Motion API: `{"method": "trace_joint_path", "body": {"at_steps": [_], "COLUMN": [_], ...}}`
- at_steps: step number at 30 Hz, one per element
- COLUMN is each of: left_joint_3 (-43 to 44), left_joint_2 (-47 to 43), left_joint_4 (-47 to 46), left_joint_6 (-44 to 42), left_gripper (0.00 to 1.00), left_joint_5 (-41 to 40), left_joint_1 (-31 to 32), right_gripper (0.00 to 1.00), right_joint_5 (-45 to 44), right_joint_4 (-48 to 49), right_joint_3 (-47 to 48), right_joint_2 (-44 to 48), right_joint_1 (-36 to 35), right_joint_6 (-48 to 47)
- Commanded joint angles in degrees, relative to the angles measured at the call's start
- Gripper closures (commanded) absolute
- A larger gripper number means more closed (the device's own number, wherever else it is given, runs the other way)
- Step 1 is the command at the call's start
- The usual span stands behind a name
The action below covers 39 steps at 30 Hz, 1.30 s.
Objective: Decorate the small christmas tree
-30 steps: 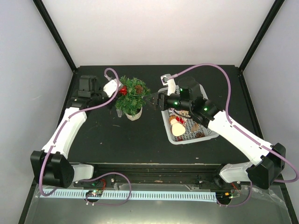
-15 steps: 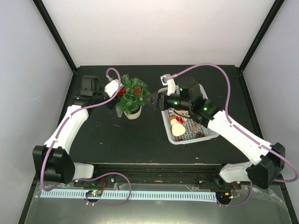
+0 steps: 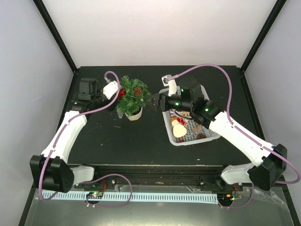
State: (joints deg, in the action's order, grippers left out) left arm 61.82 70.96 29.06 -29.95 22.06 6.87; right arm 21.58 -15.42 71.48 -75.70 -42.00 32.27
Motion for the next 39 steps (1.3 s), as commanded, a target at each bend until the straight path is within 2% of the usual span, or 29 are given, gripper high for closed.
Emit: {"method": "trace_joint_path", "body": {"at_steps": [1,6,15,19,25,29,35,39], "left_joint_3": [0.39,0.67,-1.66,-3.84,-8.01,-10.65,-10.48,-10.68], "left_joint_2": [-2.76,-3.99,-8.05,-10.20,-11.36,-10.17,-7.16,-5.24], "left_joint_4": [-0.14,1.26,3.49,4.32,4.92,3.97,4.54,2.73], "left_joint_6": [-0.17,-0.55,-1.13,-1.39,-2.66,-3.18,-3.33,-3.01], "left_gripper": [0.36,0.30,0.28,0.28,0.28,0.28,0.29,0.29], "left_joint_5": [-1.51,-1.97,-2.26,-0.22,3.78,5.22,8.15,8.06], "left_joint_1": [0.19,0.12,-1.02,-1.02,-1.06,-1.06,-0.97,-0.97], "right_gripper": [0.20,0.20,0.21,0.22,0.25,0.25,0.26,0.26], "right_joint_5": [-0.35,-0.78,-5.44,-3.97,2.98,4.79,4.49,7.73], "right_joint_4": [0.58,0.27,-2.13,-0.91,3.68,4.71,5.53,6.59], "right_joint_3": [-0.34,-0.37,-0.29,1.10,6.57,11.22,16.60,21.67], "right_joint_2": [0.81,1.08,-1.04,-4.94,-13.80,-19.42,-26.80,-32.19], "right_joint_1": [0.26,0.27,1.20,4.55,9.36,9.72,10.48,11.22], "right_joint_6": [-0.25,-0.45,-0.68,1.63,5.70,7.08,8.81,10.91]}}
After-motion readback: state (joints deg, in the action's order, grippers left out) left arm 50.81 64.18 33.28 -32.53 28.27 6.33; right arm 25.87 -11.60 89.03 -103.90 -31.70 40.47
